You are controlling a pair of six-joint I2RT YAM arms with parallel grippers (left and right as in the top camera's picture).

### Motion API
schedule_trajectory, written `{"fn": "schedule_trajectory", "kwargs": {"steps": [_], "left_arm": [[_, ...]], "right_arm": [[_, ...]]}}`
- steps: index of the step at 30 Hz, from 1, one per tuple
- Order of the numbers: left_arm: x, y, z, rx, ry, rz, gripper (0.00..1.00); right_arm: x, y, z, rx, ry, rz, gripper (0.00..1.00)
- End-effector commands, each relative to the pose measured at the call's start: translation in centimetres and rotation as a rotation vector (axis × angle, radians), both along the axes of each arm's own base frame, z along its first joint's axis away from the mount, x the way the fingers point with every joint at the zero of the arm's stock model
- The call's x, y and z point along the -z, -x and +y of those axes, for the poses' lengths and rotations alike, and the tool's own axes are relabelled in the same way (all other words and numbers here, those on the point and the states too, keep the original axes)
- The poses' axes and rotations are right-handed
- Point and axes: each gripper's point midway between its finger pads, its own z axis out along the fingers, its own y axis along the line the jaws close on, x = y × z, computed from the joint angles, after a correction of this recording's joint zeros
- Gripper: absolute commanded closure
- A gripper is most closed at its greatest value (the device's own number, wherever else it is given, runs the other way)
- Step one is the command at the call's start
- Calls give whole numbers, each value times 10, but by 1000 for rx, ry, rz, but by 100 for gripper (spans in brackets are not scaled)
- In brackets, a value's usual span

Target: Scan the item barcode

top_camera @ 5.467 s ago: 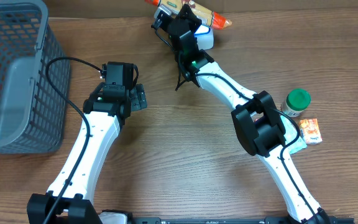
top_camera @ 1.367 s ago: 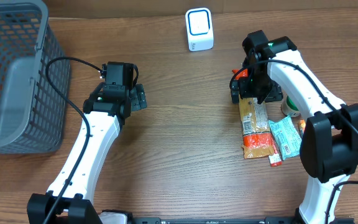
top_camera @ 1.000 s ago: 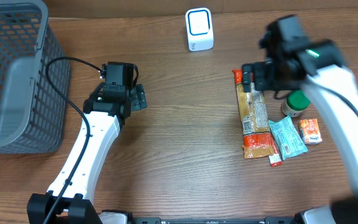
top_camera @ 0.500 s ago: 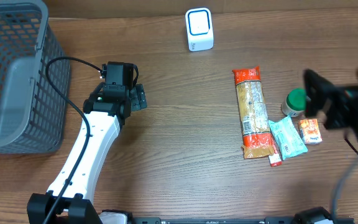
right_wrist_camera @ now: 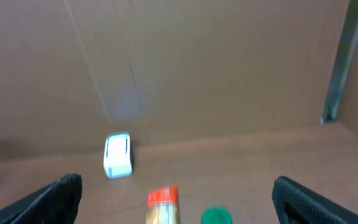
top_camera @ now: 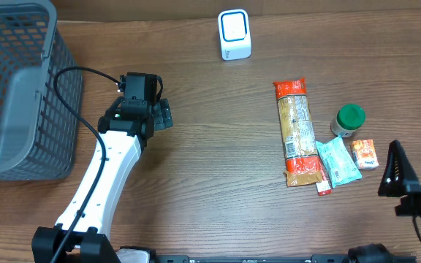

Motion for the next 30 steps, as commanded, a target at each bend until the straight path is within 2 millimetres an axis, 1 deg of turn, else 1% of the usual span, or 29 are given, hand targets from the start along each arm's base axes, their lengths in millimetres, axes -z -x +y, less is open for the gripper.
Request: {"fn": "schedule_trajectory", "kwargs": {"steps": [1, 5, 9, 12, 15, 17, 19, 23, 28, 30], "left_arm": [[-1, -2, 4, -7, -18, -2, 0], [-1, -2, 4, -7, -18, -2, 0], [-1, -2, 4, -7, -18, -2, 0], [-1, -2, 4, -7, -18, -2, 0], [-1, -2, 4, -7, -18, -2, 0], [-1, -2, 4, -7, -18, -1, 0], [-1, -2, 4, -7, -18, -2, 0], [-1, -2, 4, -7, -18, -2, 0], [-1, -2, 4, -7, -18, -2, 0], [-1, -2, 4, -7, -18, -2, 0]], "right_arm": [[18, 0, -4, 23, -7, -68, 0], [28, -7, 2, -7, -20, -203, 0], [31, -11, 9, -51, -22, -367, 0], [31, -10, 11, -60, -21, -488, 0], [35, -15, 10, -58, -26, -572, 0], [45, -21, 11, -57, -26, -593, 0], [63, -29, 11, -58, -26, -577, 0], [100, -45, 13, -61, -28, -504, 0], [133, -57, 14, -66, -25, -428, 0], [147, -62, 15, -67, -23, -369, 0]]}}
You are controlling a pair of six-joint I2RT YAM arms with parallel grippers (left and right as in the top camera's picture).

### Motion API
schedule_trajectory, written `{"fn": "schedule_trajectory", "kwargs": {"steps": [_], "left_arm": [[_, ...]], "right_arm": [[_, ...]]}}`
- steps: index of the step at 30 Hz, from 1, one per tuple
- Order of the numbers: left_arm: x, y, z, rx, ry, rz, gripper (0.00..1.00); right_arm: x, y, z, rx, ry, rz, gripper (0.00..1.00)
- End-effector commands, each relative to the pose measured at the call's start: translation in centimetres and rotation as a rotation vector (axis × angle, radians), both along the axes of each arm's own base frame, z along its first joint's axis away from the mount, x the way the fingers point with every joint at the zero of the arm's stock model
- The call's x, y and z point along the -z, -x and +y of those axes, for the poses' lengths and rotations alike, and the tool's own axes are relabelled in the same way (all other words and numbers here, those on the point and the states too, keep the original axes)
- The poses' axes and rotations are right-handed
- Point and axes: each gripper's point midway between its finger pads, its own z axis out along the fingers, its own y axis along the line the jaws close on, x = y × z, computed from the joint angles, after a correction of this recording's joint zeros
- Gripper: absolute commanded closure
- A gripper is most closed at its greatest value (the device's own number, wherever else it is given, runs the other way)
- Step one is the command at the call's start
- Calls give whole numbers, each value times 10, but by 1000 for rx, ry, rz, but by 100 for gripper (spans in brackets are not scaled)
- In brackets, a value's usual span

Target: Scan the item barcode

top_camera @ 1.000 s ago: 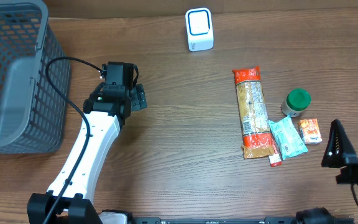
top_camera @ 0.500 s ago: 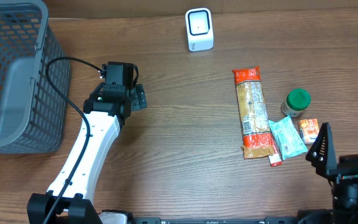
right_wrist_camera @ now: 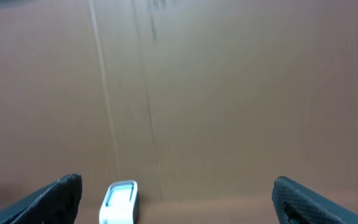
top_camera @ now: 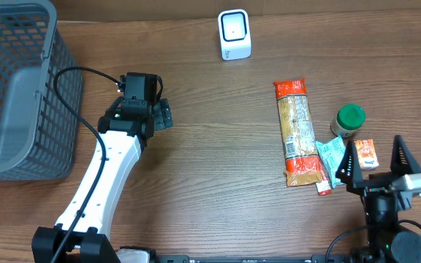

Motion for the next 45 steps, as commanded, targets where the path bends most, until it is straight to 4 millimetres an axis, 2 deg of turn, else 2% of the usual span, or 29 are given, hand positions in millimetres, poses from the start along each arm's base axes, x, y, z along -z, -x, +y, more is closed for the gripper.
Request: {"fn": "schedule_trajectory", "kwargs": {"steps": [1, 8, 9, 45], "left_arm": [[-1, -2, 4, -7, -18, -2, 0], [-1, -2, 4, -7, -18, -2, 0], [-1, -2, 4, -7, -18, -2, 0], [-1, -2, 4, -7, -18, -2, 0]], "right_arm": [[16, -4, 1, -4, 2, 55, 0], [86, -13, 1, -6, 18, 345, 0], [89, -13, 1, -6, 19, 356, 0], [89, -13, 1, -7, 19, 355, 0]]}}
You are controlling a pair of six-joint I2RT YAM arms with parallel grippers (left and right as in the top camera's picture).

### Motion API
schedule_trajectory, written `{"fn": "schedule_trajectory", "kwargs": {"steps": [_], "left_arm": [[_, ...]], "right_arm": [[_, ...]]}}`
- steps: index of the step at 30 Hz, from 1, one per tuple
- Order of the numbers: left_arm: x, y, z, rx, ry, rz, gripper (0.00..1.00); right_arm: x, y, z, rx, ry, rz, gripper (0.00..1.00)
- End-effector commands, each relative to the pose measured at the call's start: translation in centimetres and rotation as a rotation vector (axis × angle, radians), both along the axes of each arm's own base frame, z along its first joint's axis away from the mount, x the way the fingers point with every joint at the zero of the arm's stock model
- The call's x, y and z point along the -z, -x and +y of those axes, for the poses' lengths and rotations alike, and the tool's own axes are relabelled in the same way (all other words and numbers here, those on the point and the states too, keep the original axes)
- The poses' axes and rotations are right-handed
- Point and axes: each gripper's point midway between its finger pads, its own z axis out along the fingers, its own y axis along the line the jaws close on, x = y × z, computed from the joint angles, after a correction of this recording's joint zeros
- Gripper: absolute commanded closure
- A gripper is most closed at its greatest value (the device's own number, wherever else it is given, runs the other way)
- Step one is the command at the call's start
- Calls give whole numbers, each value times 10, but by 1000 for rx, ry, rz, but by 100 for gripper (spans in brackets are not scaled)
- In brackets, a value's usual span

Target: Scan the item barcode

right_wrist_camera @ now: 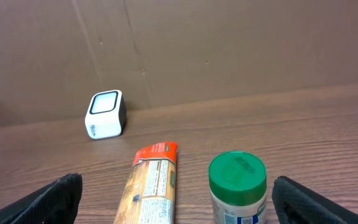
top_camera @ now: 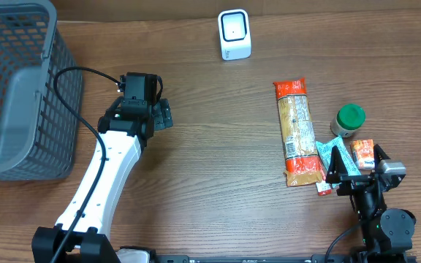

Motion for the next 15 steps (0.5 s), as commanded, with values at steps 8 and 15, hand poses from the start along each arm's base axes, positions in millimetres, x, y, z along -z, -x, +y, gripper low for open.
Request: {"fn": "schedule_trajectory", "kwargs": {"steps": [8, 15], "left_arm": [[-8, -1, 5, -8, -16, -22, 0], [-79, 13, 6, -10, 9, -232, 0]], "right_arm": [[2, 0, 0, 0, -3, -2, 0], [2, 0, 0, 0, -3, -2, 0]]}}
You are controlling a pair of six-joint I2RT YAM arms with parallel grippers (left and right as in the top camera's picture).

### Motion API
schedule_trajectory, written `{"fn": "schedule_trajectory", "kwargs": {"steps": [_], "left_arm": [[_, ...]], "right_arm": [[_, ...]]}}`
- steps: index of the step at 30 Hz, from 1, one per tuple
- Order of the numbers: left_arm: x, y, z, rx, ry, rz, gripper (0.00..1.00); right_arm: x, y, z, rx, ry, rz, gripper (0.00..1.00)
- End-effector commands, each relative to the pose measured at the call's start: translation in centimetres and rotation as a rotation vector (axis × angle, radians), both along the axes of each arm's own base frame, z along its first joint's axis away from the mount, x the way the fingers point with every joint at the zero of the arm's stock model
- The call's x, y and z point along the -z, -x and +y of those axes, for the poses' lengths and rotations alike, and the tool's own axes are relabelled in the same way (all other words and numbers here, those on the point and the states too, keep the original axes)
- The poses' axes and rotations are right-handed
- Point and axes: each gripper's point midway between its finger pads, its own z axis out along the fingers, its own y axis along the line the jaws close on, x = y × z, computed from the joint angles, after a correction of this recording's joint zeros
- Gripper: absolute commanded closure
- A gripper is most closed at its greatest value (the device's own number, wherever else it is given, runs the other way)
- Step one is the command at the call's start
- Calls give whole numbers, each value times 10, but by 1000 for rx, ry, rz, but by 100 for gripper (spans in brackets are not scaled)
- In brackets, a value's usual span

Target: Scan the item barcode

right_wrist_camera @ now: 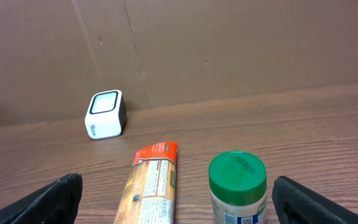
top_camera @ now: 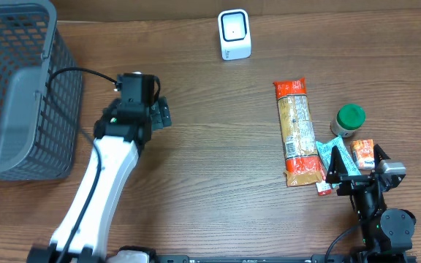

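The white barcode scanner (top_camera: pixel 234 34) (right_wrist_camera: pixel 106 114) stands at the back of the table. Right of centre lie a long orange pasta pack (top_camera: pixel 297 131) (right_wrist_camera: pixel 151 185), a green-lidded jar (top_camera: pixel 349 119) (right_wrist_camera: pixel 237 184), a teal pouch (top_camera: pixel 337 161), an orange box (top_camera: pixel 365 154) and a small red item (top_camera: pixel 324 188). My right gripper (top_camera: pixel 357 169) (right_wrist_camera: pixel 180 202) is open wide, low at the near side of this group, facing the jar and pasta pack and holding nothing. My left gripper (top_camera: pixel 161 115) sits left of centre over bare table; its jaws are unclear.
A grey mesh basket (top_camera: pixel 13 88) fills the far left. A brown cardboard wall (right_wrist_camera: pixel 229 50) rises behind the scanner. The left arm's black cable (top_camera: pixel 79 73) loops beside the basket.
The left arm has shifted slightly, its wrist a little to the left. The right gripper and all items stay where they were.
My open right gripper was at the table's right edge, its camera seeing the scanner and item tops. Then it stood nearer the items, its camera tilted up at the wall. By 0.5 s ago it sat low just behind the pouch and box, where it remains.
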Motion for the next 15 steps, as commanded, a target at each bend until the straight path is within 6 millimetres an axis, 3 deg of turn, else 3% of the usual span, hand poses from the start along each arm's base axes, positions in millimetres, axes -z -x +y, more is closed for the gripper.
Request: {"fn": "schedule_trajectory", "kwargs": {"steps": [1, 5, 11, 15], "left_arm": [[-63, 15, 6, -11, 5, -187, 0], [-125, 45, 10, -13, 29, -388, 0], [-204, 112, 19, -19, 63, -688, 0], [-224, 147, 23, -19, 76, -787, 0]], "right_arm": [[2, 0, 0, 0, -4, -2, 0], [2, 0, 0, 0, -4, -2, 0], [2, 0, 0, 0, -4, -2, 0], [2, 0, 0, 0, -4, -2, 0]]}}
